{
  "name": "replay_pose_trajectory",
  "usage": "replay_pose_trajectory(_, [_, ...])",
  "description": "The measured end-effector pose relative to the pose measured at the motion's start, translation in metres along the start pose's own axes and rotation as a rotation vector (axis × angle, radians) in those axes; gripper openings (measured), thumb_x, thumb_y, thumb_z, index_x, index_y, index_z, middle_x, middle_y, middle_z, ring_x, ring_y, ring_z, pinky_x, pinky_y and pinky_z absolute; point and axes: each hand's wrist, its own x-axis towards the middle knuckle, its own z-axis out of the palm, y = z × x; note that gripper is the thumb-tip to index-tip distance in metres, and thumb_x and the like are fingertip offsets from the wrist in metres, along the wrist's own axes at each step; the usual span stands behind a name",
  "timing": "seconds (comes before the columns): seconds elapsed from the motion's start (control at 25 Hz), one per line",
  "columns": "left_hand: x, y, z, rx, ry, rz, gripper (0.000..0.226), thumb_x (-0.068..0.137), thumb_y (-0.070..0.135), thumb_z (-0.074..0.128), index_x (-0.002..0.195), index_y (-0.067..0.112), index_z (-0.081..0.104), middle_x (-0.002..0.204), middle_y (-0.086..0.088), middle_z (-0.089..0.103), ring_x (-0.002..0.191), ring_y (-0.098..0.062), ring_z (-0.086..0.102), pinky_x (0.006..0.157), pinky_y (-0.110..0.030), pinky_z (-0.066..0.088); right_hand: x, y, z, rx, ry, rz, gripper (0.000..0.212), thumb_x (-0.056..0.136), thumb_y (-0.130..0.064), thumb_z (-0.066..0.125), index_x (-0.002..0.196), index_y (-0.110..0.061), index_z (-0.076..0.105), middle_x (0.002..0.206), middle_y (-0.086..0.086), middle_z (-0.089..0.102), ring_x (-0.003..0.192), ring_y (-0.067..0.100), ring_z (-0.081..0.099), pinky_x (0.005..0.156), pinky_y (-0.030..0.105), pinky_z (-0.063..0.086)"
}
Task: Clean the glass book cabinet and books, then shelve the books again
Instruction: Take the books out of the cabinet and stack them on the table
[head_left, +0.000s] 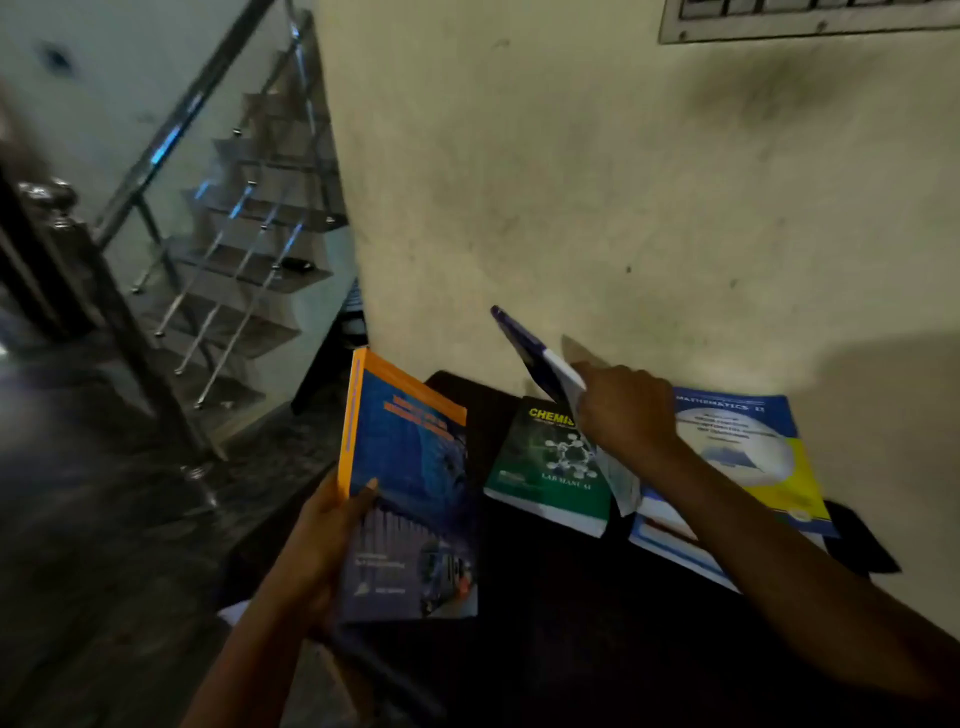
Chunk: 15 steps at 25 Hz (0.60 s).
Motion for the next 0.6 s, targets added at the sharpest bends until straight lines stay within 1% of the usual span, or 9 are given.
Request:
replay_pose_trajectory(0.04, [0.02, 0.005, -0.002, 0.006, -0.035, -0.019, 0.014, 0.093, 0.005, 0.048, 0.098, 0.01, 0.06, 0.078, -0.01, 0.072, 0.06, -0.017, 0.069, 0.046, -0.027, 0.053, 0.008, -0.013, 0.009, -0.087, -0.016, 0.006, 0.026, 0.09, -0.026, 0.052, 0.114, -0.019, 0.06, 0.091, 0.007, 0.067, 0.077, 0.025, 0.063, 0.058, 0.026, 0.036])
replay_pose_trajectory(0.12, [0.059, 0.011, -0.011, 0.024, -0.126, -0.058, 0.015, 0.093, 0.002, 0.046, 0.095, 0.006, 0.06, 0.073, -0.01, 0.072, 0.057, -0.016, 0.069, 0.045, -0.025, 0.052, 0.024, -0.045, 0.037, -0.233, -0.019, 0.025, 0.023, 0.066, -0.03, 0.077, 0.08, -0.014, 0.069, 0.069, 0.006, 0.066, 0.062, 0.021, 0.064, 0.048, 0.021, 0.033])
replay_pose_trajectory(0.16, [0.076, 0.013, -0.016, 0.031, -0.166, -0.079, 0.015, 0.093, 0.001, 0.046, 0.096, 0.005, 0.06, 0.073, -0.01, 0.072, 0.057, -0.016, 0.069, 0.044, -0.025, 0.052, 0.03, -0.059, 0.054, -0.2, -0.045, 0.022, 0.021, 0.064, -0.026, 0.078, 0.075, -0.011, 0.07, 0.07, 0.009, 0.067, 0.064, 0.021, 0.065, 0.049, 0.019, 0.034])
replay_pose_trajectory(0.2, [0.093, 0.015, -0.023, 0.041, -0.194, -0.107, 0.014, 0.093, 0.002, 0.047, 0.097, 0.004, 0.06, 0.076, -0.011, 0.072, 0.057, -0.016, 0.069, 0.045, -0.026, 0.053, 0.035, -0.076, 0.073, -0.106, -0.189, 0.053, 0.015, 0.076, -0.021, 0.069, 0.085, -0.009, 0.07, 0.085, 0.013, 0.068, 0.08, 0.024, 0.066, 0.055, 0.021, 0.039])
replay_pose_trajectory(0.24, [0.111, 0.018, -0.031, 0.055, -0.228, -0.142, 0.014, 0.092, 0.002, 0.048, 0.098, 0.004, 0.06, 0.078, -0.012, 0.072, 0.058, -0.017, 0.069, 0.045, -0.026, 0.053, 0.041, -0.092, 0.103, -0.099, -0.318, 0.083, 0.019, 0.088, -0.016, 0.054, 0.099, -0.008, 0.067, 0.102, 0.013, 0.066, 0.097, 0.027, 0.062, 0.067, 0.026, 0.043])
replay_pose_trajectory(0.32, [0.147, 0.023, -0.046, 0.08, -0.314, -0.193, 0.014, 0.092, 0.003, 0.047, 0.097, 0.006, 0.061, 0.076, -0.008, 0.073, 0.059, -0.016, 0.069, 0.046, -0.025, 0.053, 0.042, -0.121, 0.145, -0.041, -0.458, 0.2, 0.029, 0.095, -0.014, 0.038, 0.116, -0.008, 0.057, 0.12, 0.011, 0.058, 0.116, 0.029, 0.05, 0.086, 0.034, 0.039])
replay_pose_trajectory(0.44, [0.194, 0.029, -0.063, 0.123, -0.409, -0.252, 0.016, 0.092, 0.003, 0.048, 0.1, 0.007, 0.06, 0.075, -0.006, 0.073, 0.06, -0.015, 0.069, 0.046, -0.024, 0.053, 0.027, -0.142, 0.183, 0.109, -0.472, 0.392, 0.042, 0.097, -0.024, 0.037, 0.136, -0.009, 0.037, 0.136, 0.014, 0.044, 0.128, 0.028, 0.036, 0.1, 0.037, 0.031])
replay_pose_trajectory(0.52, [0.215, 0.027, -0.068, 0.144, -0.449, -0.281, 0.016, 0.092, 0.003, 0.048, 0.103, 0.007, 0.059, 0.077, -0.008, 0.071, 0.057, -0.014, 0.068, 0.044, -0.024, 0.052, 0.015, -0.139, 0.193, 0.198, -0.526, 0.456, 0.056, 0.095, -0.035, 0.043, 0.145, -0.017, 0.023, 0.149, 0.009, 0.028, 0.136, 0.026, 0.025, 0.108, 0.041, 0.024])
replay_pose_trajectory(0.6, [0.23, 0.023, -0.069, 0.147, -0.47, -0.313, 0.018, 0.093, 0.003, 0.048, 0.108, 0.008, 0.057, 0.081, -0.009, 0.069, 0.057, -0.013, 0.068, 0.044, -0.023, 0.052, 0.002, -0.129, 0.193, 0.386, -0.435, 0.564, 0.058, 0.093, -0.04, 0.049, 0.144, -0.021, 0.029, 0.149, 0.006, 0.03, 0.136, 0.025, 0.027, 0.11, 0.042, 0.025])
